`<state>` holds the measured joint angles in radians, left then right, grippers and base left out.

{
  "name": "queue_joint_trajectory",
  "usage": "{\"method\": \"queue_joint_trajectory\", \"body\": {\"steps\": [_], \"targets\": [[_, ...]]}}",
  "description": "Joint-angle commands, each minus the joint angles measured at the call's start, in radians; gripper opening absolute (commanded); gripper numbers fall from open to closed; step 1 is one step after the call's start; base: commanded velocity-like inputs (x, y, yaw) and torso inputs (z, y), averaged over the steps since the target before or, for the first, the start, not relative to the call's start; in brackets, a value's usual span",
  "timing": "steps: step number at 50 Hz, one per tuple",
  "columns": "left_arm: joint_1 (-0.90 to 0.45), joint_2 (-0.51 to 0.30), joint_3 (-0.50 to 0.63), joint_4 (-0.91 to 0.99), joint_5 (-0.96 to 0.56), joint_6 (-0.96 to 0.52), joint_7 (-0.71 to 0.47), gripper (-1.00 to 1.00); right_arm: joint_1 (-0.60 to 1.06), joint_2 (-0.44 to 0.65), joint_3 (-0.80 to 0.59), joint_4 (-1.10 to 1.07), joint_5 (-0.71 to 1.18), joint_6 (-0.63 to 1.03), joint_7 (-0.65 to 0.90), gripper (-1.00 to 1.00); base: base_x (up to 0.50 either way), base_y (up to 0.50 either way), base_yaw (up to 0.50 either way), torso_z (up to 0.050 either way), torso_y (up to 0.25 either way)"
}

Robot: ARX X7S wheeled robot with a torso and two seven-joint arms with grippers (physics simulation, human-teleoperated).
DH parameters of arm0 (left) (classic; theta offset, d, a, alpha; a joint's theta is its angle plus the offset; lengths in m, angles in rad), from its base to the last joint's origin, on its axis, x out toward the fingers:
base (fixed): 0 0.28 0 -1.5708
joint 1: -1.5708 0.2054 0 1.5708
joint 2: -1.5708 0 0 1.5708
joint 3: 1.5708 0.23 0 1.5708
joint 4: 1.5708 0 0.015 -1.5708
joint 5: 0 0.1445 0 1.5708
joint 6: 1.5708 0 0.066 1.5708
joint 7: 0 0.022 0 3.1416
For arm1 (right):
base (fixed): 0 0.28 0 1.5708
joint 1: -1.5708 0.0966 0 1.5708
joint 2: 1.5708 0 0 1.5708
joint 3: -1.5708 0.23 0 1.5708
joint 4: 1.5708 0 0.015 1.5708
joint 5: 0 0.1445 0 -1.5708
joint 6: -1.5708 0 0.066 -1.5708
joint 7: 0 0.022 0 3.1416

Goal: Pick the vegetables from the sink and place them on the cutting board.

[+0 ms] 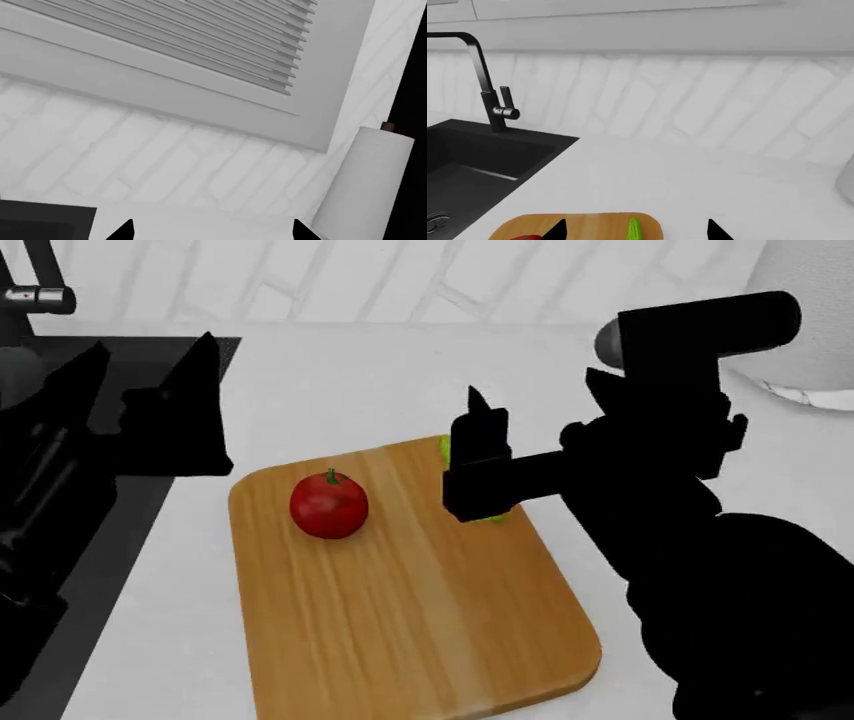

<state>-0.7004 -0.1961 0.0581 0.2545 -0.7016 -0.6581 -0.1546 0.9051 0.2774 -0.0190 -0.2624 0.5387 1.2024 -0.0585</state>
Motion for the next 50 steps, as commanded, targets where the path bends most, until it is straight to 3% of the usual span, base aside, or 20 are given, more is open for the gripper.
{"method": "queue_joint_trajectory", "body": {"steps": [1,19,32,50], "targets": [[0.082,-0.024,-0.040,0.153,-0.062,0.001,-0.023,1.00,-0.125,-0.001,0.087,-0.172,0.035,-0.023,0.039,1.00,0.00,0.00,0.00,0.000,0.000],[0.181,-0.028,-0.115,0.321,-0.177,0.013,-0.073,1.00,-0.299,-0.011,0.185,-0.388,0.055,-0.181,0.031,1.00,0.00,0.00,0.00,0.000,0.000],[0.212,-0.009,-0.145,0.307,-0.184,0.124,-0.004,1.00,-0.373,-0.034,0.258,-0.538,0.092,-0.252,0.045,1.00,0.00,0.00,0.00,0.000,0.000],[0.248,0.000,-0.177,0.375,-0.281,0.181,0.032,1.00,-0.517,-0.094,0.344,-0.571,0.103,-0.467,-0.025,1.00,0.00,0.00,0.00,0.000,0.000]]}}
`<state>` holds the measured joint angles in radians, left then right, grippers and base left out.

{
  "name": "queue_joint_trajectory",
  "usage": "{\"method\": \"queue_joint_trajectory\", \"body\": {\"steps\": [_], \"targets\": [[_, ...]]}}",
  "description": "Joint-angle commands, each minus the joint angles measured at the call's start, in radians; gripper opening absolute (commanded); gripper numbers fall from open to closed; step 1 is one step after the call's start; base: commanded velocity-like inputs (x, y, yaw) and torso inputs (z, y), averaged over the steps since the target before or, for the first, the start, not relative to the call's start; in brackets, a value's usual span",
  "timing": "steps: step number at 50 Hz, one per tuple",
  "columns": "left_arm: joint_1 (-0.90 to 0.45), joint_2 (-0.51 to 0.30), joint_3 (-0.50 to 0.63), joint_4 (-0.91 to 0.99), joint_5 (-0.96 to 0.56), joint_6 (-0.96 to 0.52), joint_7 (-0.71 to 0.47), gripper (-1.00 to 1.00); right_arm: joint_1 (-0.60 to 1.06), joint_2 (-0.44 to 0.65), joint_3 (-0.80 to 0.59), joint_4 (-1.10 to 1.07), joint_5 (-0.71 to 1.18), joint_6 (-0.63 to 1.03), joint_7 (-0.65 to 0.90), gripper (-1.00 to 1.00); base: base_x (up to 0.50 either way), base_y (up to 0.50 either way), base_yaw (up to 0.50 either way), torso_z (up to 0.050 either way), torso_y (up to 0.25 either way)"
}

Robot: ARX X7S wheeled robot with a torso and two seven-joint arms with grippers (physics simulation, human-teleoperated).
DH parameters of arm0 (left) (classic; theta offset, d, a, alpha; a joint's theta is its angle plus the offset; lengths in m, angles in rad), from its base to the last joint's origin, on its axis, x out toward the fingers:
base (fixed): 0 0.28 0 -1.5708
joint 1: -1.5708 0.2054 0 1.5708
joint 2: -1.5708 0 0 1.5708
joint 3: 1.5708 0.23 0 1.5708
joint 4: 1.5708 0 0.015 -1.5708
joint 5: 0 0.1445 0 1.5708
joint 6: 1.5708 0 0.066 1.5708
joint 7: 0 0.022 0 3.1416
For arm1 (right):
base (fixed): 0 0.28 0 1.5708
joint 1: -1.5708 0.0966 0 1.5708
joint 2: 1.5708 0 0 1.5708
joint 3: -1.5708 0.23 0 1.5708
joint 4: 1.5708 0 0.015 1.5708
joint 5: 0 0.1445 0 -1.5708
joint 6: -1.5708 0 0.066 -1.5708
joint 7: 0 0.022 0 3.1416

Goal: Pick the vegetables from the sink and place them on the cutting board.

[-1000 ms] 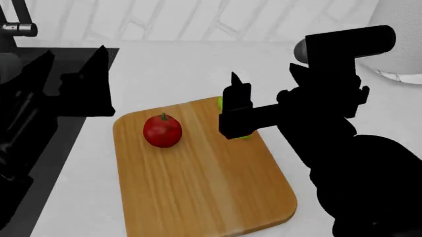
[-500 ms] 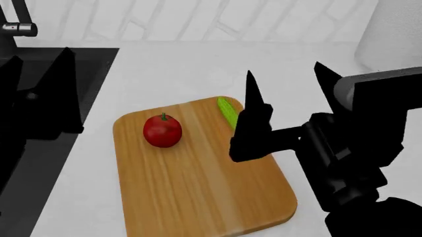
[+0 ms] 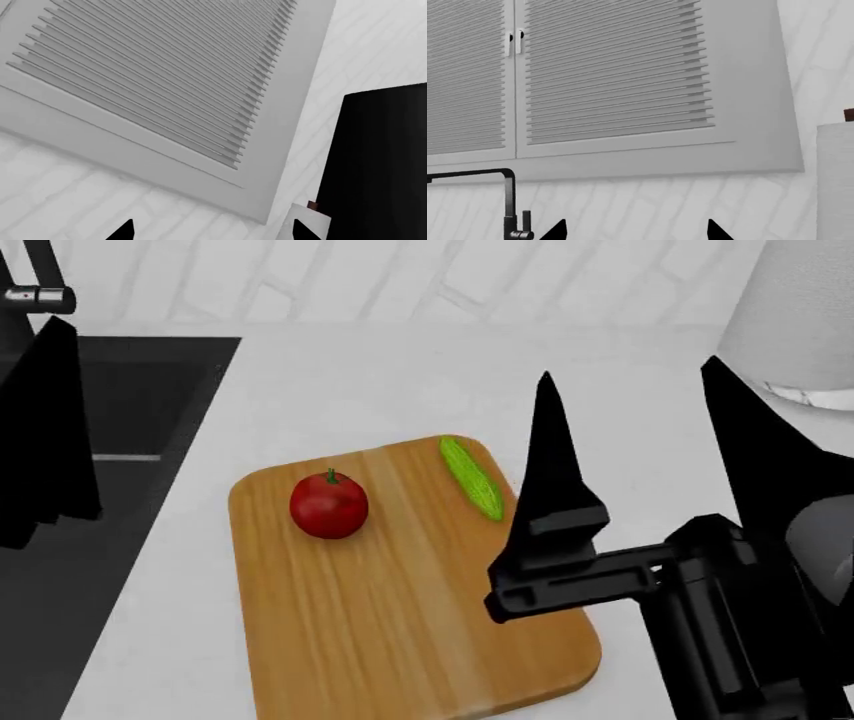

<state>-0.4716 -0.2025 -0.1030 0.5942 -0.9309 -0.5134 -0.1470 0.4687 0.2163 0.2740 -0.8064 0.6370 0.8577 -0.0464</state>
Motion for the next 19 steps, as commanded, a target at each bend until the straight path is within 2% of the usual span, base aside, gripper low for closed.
{"method": "queue_joint_trajectory", "body": {"steps": [1,6,11,19], "targets": [[0.017,0.006,-0.021,0.041,-0.062,0.036,0.020,1.00,-0.088,-0.036,0.056,-0.028,0.006,-0.136,-0.043,1.00,0.00,0.00,0.00,0.000,0.000],[0.031,0.003,-0.037,0.085,-0.104,0.035,-0.009,1.00,-0.121,-0.060,0.082,-0.029,0.013,-0.214,-0.074,1.00,0.00,0.00,0.00,0.000,0.000],[0.061,0.001,-0.052,0.090,-0.131,0.054,0.014,1.00,-0.131,-0.071,0.082,-0.062,0.028,-0.245,-0.077,1.00,0.00,0.00,0.00,0.000,0.000],[0.003,0.006,-0.078,0.097,-0.244,0.057,-0.031,1.00,-0.203,-0.113,0.095,-0.067,0.018,-0.391,-0.145,1.00,0.00,0.00,0.00,0.000,0.000]]}}
